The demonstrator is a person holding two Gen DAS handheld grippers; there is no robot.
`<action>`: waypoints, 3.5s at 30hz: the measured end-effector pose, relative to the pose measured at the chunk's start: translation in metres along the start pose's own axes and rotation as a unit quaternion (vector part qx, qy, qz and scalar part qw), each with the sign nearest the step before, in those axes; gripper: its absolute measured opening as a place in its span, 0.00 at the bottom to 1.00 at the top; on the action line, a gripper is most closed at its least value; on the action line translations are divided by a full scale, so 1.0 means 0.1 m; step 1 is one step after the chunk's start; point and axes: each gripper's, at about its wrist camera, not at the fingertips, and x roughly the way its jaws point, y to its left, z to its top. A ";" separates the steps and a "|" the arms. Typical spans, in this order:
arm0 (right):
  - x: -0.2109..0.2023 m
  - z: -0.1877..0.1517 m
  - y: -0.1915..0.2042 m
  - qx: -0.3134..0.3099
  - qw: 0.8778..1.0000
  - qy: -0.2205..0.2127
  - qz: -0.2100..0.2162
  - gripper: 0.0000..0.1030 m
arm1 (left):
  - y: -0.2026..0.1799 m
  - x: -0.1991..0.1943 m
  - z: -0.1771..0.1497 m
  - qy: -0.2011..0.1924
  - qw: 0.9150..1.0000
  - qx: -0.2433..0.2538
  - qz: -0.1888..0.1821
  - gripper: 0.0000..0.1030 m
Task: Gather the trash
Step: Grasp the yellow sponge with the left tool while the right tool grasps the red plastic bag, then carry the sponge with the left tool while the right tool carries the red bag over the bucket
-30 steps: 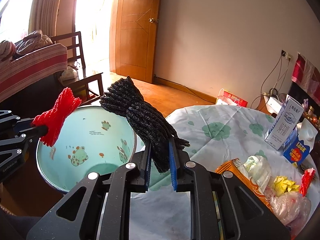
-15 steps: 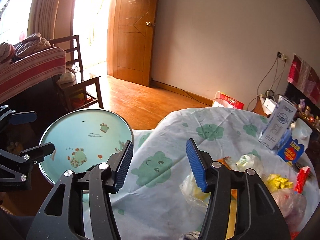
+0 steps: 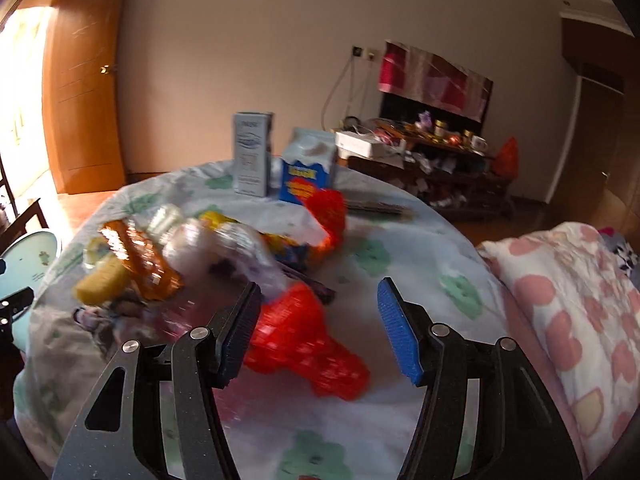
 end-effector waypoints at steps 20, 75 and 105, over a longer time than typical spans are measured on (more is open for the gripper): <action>0.24 -0.22 -0.38 0.045 0.997 0.060 0.017 0.59 | -0.81 -0.24 0.51 -0.045 0.997 0.015 -0.068 0.92; 0.00 0.58 0.94 0.001 0.980 -0.052 0.191 0.08 | 0.55 -0.32 0.17 -0.051 0.997 -0.048 0.008 0.12; 0.48 0.56 2.61 -0.170 0.943 -0.025 0.286 0.08 | 1.21 -0.11 -0.17 -0.013 0.992 -0.072 0.106 0.12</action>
